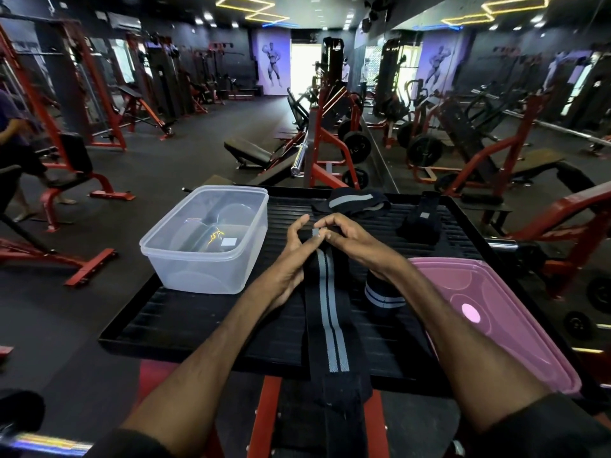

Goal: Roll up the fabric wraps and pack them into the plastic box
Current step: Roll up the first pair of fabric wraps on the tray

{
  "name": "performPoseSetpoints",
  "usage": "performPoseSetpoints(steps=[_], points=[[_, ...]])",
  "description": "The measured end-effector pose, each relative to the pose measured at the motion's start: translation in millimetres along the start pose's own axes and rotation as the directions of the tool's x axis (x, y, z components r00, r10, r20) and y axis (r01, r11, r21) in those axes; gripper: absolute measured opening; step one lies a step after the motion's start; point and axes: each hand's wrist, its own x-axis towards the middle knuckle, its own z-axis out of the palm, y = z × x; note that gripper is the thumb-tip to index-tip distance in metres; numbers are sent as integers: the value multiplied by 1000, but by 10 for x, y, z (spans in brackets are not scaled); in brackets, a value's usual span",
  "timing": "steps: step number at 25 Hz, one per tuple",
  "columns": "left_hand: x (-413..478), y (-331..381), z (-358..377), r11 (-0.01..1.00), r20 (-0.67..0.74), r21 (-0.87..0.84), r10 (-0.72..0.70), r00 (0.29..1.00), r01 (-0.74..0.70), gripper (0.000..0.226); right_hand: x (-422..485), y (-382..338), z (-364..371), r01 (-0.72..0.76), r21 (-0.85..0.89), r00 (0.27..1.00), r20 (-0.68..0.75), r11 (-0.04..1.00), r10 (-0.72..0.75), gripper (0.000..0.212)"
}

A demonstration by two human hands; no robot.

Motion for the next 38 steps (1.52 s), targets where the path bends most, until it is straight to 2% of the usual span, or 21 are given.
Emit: performPoseSetpoints(steps=[2,3,4,6,7,9,11,13,15,18,19,21,23,25,27,28,32,36,38], points=[[-20,85,19,995,-28,-94,-23,999,20,46,-18,4,-25,45,12,999,-5,999,-45,25],[-49,134,5,1000,-33,-17,-10,999,10,43,-33,-1,-37,64,26,998,-10,998,-63,26],[-59,154,-32,990,-29,142,15,999,-11,42,-50,1,-44,79,32,997,-17,996,-78,26],[-78,153,-138,881,-8,463,111,994,-95,36,-85,14,-46,87,26,996,-24,996,-87,28],[-91,141,-182,838,6,526,165,986,-144,30,-104,18,-48,67,36,998,-23,997,-66,29],[-129,129,-233,837,17,499,249,968,-224,24,-131,-41,-68,-46,169,999,-7,985,47,32],[-175,127,-243,874,17,395,302,953,-284,19,-127,-131,-87,-189,435,979,19,880,201,37],[-202,134,-255,877,-8,347,358,934,-333,18,-84,-195,-63,-243,565,955,-2,789,296,36],[-204,181,-281,854,-33,365,409,912,-370,24,-54,-189,-36,-291,480,941,-9,828,337,35],[-225,263,-317,835,-47,394,435,899,-384,30,-61,-128,-24,-372,290,927,149,882,343,45],[-233,274,-324,831,-53,406,436,898,-380,31,-63,-125,-16,-360,263,931,160,895,328,42],[-236,252,-326,843,-75,403,418,905,-356,35,-77,-123,17,-281,240,960,82,929,269,31],[-265,212,-314,907,-101,301,338,936,-295,37,-106,-108,78,-202,207,979,8,957,205,30],[-318,168,-340,964,-88,224,169,982,-146,35,-166,-108,171,-144,174,988,-35,974,152,30],[-364,95,-375,964,-38,266,28,999,-17,35,-224,-107,269,-82,139,993,-71,987,92,27],[-378,43,-379,952,-28,306,24,999,-14,37,-252,-95,311,-63,151,994,-77,987,75,27],[-404,-99,-420,867,-81,463,249,965,-184,44,-352,-50,429,-51,278,993,-86,959,78,27],[-449,-85,-433,796,-86,547,361,928,-259,47,-338,-182,361,-244,512,958,-4,824,286,30],[-469,-84,-380,749,-57,582,427,902,-318,45,-302,-245,375,-276,556,933,-40,784,357,25]])
